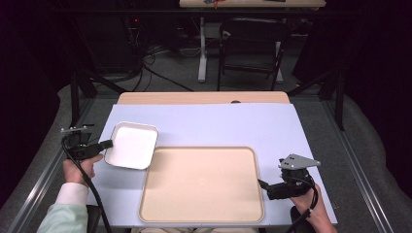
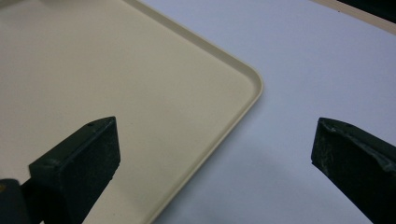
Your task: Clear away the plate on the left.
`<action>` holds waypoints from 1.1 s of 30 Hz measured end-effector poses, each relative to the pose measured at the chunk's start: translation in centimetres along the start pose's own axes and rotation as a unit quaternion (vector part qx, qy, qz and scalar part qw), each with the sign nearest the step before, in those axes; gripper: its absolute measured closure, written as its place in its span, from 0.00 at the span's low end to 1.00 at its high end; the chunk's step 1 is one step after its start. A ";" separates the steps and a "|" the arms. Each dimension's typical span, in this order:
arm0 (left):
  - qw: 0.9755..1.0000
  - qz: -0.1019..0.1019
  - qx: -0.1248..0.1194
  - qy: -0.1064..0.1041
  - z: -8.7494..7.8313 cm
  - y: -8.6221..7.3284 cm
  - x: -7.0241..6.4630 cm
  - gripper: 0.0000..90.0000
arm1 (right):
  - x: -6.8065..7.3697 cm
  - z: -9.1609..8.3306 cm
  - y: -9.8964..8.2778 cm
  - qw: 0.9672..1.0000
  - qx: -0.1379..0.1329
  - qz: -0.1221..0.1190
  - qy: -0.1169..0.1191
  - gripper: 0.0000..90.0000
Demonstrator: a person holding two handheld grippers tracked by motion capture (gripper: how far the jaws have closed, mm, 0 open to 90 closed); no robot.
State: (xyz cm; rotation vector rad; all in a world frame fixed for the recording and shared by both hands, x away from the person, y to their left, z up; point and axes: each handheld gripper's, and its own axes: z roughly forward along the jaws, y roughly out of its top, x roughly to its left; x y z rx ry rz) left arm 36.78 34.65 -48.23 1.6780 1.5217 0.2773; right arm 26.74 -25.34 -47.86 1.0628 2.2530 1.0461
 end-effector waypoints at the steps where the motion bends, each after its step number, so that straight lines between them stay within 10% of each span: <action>1: 1.000 0.002 -0.002 -0.004 0.0 0.0 -0.3 0.98 | 0.1 0.0 0.0 1.000 0.000 0.001 -0.001 0.01; 33: 0.996 0.061 -0.010 -0.059 1.1 -0.5 -7.5 0.98 | 4.1 3.7 5.2 0.995 -0.034 0.002 0.096 0.00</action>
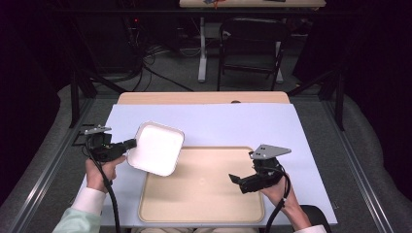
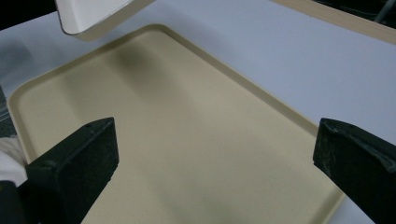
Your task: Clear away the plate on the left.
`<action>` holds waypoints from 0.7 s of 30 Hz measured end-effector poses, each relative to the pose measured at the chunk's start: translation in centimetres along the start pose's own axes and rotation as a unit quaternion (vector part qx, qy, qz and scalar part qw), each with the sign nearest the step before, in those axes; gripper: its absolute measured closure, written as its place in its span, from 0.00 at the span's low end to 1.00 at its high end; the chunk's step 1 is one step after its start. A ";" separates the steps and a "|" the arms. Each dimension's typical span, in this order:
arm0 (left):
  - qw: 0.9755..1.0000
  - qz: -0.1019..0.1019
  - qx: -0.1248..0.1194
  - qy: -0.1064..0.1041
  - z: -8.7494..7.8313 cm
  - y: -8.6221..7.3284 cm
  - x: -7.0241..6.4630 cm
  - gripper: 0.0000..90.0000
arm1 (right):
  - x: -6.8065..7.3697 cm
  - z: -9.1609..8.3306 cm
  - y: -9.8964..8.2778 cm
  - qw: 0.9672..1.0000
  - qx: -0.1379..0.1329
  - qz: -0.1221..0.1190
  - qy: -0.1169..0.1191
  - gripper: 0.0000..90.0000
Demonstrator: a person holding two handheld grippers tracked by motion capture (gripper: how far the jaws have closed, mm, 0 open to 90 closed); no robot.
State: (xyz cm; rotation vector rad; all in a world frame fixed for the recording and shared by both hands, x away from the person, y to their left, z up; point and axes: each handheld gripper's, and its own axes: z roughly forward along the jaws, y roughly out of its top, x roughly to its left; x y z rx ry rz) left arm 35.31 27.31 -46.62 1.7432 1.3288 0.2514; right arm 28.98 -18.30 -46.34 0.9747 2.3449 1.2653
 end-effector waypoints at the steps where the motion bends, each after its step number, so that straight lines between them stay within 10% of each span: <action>1: 1.000 0.000 -0.002 -0.003 0.1 0.0 -0.2 0.98 | 0.2 0.2 0.2 1.000 -0.001 -0.003 0.001 0.00; 21: 0.999 0.033 0.010 -0.036 2.3 -0.2 -3.7 0.98 | 2.3 4.6 2.7 0.999 0.018 -0.012 0.039 0.10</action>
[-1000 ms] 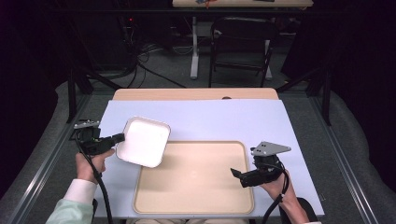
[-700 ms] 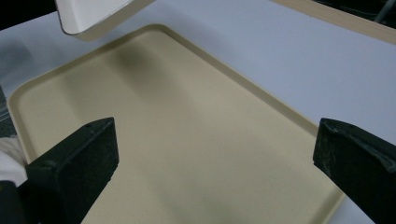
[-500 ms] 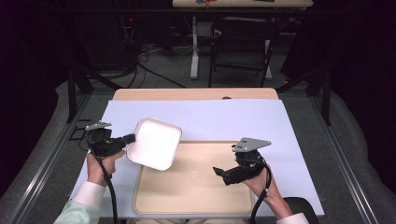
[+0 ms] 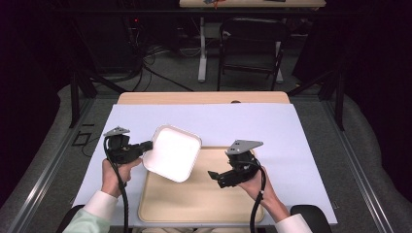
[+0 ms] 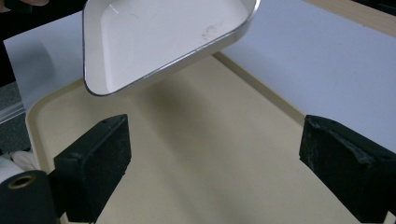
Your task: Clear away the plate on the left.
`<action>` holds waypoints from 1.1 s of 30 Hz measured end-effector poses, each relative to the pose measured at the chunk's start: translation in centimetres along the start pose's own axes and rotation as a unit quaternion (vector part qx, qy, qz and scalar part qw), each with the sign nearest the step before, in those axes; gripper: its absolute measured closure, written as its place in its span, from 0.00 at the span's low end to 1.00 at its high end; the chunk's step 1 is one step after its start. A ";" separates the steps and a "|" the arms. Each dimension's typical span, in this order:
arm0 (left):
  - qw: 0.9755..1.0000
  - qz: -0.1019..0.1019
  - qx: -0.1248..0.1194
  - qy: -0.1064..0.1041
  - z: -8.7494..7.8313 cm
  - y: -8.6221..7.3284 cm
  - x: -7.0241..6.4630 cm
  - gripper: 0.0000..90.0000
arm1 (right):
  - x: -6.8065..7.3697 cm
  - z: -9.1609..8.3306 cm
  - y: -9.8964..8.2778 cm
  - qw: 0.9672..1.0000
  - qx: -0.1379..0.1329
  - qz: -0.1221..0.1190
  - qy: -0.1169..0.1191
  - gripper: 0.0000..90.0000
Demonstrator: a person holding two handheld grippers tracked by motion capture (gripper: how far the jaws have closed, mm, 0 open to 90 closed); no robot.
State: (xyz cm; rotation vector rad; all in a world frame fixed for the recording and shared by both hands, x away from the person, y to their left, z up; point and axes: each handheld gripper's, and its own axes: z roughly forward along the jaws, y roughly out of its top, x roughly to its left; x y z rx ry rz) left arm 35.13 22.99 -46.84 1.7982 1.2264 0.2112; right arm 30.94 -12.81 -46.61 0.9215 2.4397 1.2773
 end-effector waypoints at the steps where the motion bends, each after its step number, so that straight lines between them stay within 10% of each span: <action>1: 1.000 0.000 0.000 0.000 0.1 0.0 -0.1 0.98 | 0.1 0.4 0.1 1.000 0.001 -0.001 0.004 0.11; 23: 0.999 0.013 -0.005 -0.029 1.9 -0.5 -2.6 0.98 | 1.1 3.0 0.9 0.999 0.015 0.036 0.023 0.19; 33: 0.999 0.014 -0.012 -0.046 2.0 -0.7 -3.2 0.98 | 0.5 2.4 0.7 0.999 -0.007 0.051 -0.016 0.48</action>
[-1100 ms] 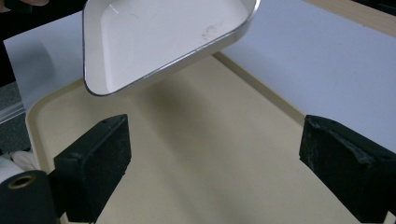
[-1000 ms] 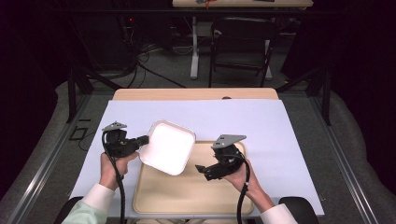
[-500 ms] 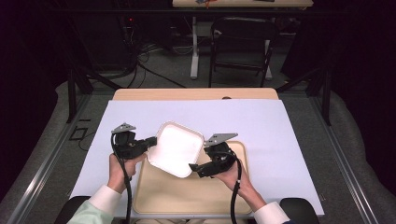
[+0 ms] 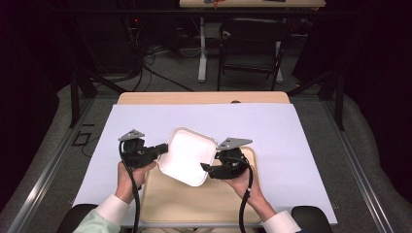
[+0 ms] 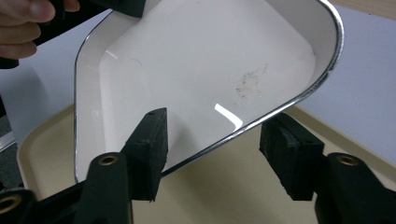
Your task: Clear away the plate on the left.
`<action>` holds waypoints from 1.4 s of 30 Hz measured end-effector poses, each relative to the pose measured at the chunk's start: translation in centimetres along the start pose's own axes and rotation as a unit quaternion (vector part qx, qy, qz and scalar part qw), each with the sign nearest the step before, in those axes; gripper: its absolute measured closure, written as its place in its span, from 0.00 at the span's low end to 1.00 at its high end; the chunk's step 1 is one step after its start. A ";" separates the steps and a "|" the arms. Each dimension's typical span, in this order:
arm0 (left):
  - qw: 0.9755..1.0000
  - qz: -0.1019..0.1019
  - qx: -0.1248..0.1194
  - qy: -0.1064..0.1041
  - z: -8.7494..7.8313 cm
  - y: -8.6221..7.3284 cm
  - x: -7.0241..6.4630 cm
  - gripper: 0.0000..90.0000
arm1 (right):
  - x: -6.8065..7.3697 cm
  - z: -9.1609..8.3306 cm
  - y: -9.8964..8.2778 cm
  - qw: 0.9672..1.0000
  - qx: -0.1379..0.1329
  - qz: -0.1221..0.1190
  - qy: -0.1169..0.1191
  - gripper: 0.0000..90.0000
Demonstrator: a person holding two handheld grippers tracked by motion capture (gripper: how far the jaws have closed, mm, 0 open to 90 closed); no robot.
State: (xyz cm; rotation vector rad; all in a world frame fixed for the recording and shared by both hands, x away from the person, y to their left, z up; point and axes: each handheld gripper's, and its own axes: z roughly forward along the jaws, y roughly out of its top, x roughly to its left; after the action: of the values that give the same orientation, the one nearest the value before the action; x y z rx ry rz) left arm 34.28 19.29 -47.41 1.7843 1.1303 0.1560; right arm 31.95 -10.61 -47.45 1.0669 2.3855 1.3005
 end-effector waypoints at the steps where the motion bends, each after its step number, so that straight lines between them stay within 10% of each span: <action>1: 1.000 -0.002 0.000 -0.005 0.0 0.0 0.0 0.98 | -0.2 -0.1 0.0 1.000 -0.003 0.005 -0.001 0.51; 17: 0.999 0.026 0.020 -0.028 0.4 -0.6 -1.3 0.96 | -1.8 -1.7 -0.3 0.999 -0.023 0.026 -0.005 0.73; 42: 0.997 0.012 0.060 -0.056 0.5 -1.6 -2.1 0.94 | -2.3 -2.8 -1.0 0.999 -0.004 0.033 0.019 0.79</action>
State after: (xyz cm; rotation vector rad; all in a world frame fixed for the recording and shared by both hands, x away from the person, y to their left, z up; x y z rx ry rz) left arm 32.39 17.56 -48.20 1.8885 1.0566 0.0029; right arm 31.68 -14.34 -46.95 1.1361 2.3890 1.3638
